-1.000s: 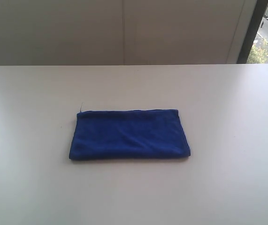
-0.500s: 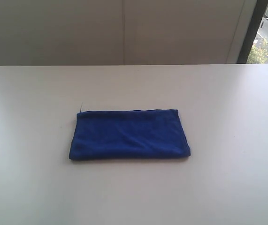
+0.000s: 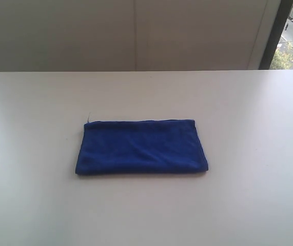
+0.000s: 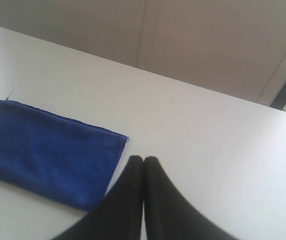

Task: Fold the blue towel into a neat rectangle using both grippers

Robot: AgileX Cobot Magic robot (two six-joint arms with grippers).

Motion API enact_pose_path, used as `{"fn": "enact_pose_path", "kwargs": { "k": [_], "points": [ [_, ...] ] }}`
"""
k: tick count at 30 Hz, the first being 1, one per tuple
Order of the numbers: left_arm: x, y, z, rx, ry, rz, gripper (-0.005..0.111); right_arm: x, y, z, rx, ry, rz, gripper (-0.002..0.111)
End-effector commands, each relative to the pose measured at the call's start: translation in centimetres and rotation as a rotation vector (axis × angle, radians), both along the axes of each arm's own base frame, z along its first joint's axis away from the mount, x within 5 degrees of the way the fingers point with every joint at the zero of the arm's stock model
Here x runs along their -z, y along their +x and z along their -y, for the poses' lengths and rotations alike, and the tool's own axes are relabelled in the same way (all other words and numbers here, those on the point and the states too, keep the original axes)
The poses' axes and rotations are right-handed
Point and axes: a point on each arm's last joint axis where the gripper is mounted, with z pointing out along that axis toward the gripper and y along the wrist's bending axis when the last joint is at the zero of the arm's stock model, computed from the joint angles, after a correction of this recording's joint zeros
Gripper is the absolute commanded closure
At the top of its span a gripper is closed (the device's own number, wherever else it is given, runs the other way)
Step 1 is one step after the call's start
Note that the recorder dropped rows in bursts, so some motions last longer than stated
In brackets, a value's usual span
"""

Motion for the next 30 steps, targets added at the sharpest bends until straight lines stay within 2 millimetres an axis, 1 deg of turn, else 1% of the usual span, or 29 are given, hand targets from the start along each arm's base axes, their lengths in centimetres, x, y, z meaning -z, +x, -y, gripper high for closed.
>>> {"fn": "enact_pose_path", "kwargs": {
  "k": [1, 2, 8, 9, 10, 11, 12, 17, 23, 27, 30],
  "points": [
    [3.5, 1.6, -0.4, -0.056, -0.024, -0.048, 0.107, -0.1, -0.1, 0.0, -0.001, 0.005, 0.012, 0.108],
    [5.4, 2.1, -0.4, -0.059, -0.022, -0.095, 0.107, -0.1, -0.1, 0.0, -0.001, 0.005, 0.012, 0.108],
    [11.3, 2.9, -0.4, -0.065, -0.018, -0.242, 0.107, -0.1, -0.1, 0.0, -0.001, 0.005, 0.012, 0.108],
    [11.4, 3.0, -0.5, -0.066, -0.018, -0.237, 0.107, -0.1, -0.1, 0.0, -0.001, 0.005, 0.012, 0.108],
    [11.6, 2.9, -0.4, -0.062, -0.015, -0.270, 0.107, -0.1, -0.1, 0.0, -0.001, 0.005, 0.012, 0.108],
    [12.3, 2.7, -0.4, -0.054, -0.005, -0.343, 0.107, -0.1, -0.1, 0.0, -0.001, 0.005, 0.012, 0.108],
    [12.5, 2.6, -0.3, -0.050, 0.008, -0.362, 0.107, -0.1, -0.1, 0.0, -0.001, 0.005, 0.012, 0.108],
    [12.3, 2.7, -0.4, -0.035, 0.115, -0.337, 0.107, -0.1, -0.1, 0.0, -0.001, 0.005, 0.012, 0.108],
    [12.4, 2.7, -0.4, -0.022, 0.189, -0.330, 0.107, -0.1, -0.1, 0.0, -0.001, 0.005, 0.012, 0.108],
    [12.4, 2.7, -0.4, -0.009, 0.268, -0.320, 0.107, -0.1, -0.1, 0.0, -0.001, 0.005, 0.012, 0.108],
    [12.4, 2.7, -0.4, -0.006, 0.288, -0.318, 0.107, -0.1, -0.1, 0.0, -0.001, 0.005, 0.012, 0.108]
  ]
}}
